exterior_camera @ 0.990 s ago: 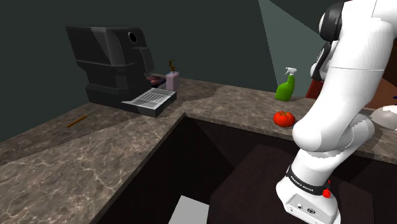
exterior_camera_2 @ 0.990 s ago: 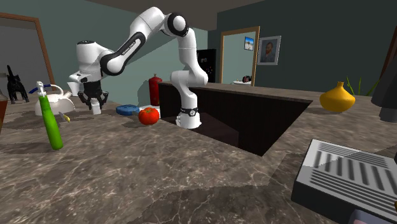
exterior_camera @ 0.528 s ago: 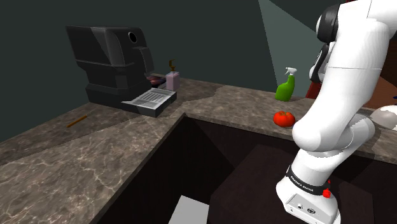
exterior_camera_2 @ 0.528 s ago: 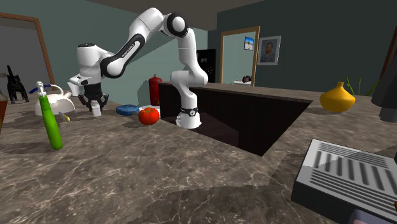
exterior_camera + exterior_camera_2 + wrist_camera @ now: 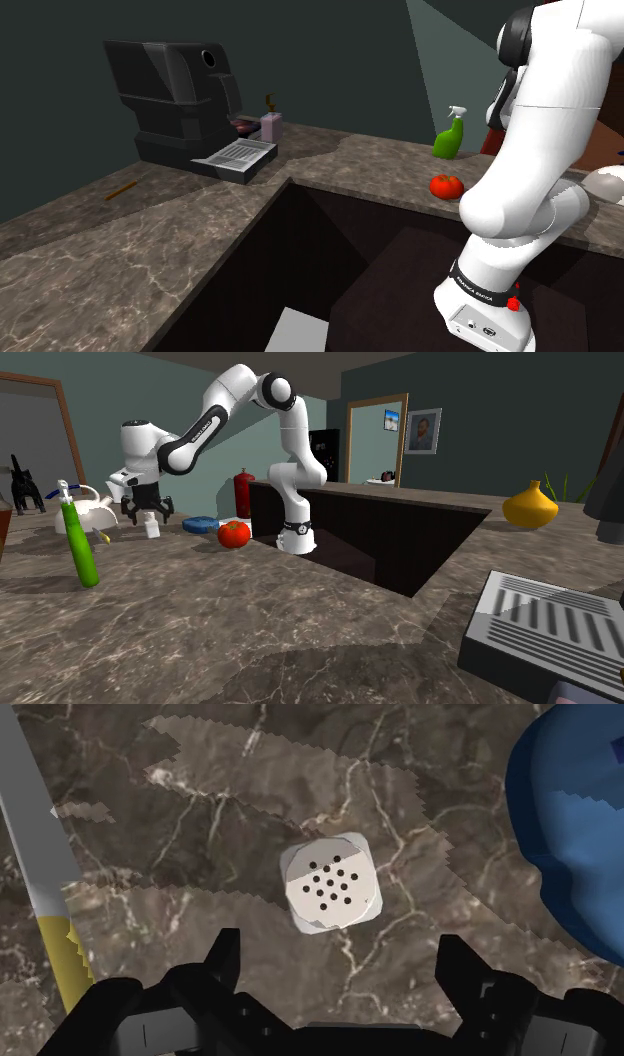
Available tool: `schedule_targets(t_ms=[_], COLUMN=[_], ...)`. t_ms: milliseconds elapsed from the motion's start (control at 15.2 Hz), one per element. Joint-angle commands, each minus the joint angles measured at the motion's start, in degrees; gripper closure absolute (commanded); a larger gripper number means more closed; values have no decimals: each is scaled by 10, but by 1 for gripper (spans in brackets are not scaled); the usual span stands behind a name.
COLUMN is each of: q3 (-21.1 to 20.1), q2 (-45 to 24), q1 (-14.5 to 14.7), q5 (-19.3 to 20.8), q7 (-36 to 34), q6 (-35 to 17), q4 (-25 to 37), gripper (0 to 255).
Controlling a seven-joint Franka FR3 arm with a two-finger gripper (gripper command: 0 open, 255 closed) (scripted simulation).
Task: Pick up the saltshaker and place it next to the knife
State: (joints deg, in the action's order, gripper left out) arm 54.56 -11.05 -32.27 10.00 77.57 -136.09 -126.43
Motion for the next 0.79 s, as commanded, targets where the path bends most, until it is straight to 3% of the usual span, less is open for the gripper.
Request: schedule_targets(t_ms=[0,198,726], q3=[7,15,14], q2=[19,71,71], q1=[12,38,37], q5=[18,62,63], q7=[-13,-45,-45], q6=[20,79,79], q4=[5,25,25], gripper=[0,0,0])
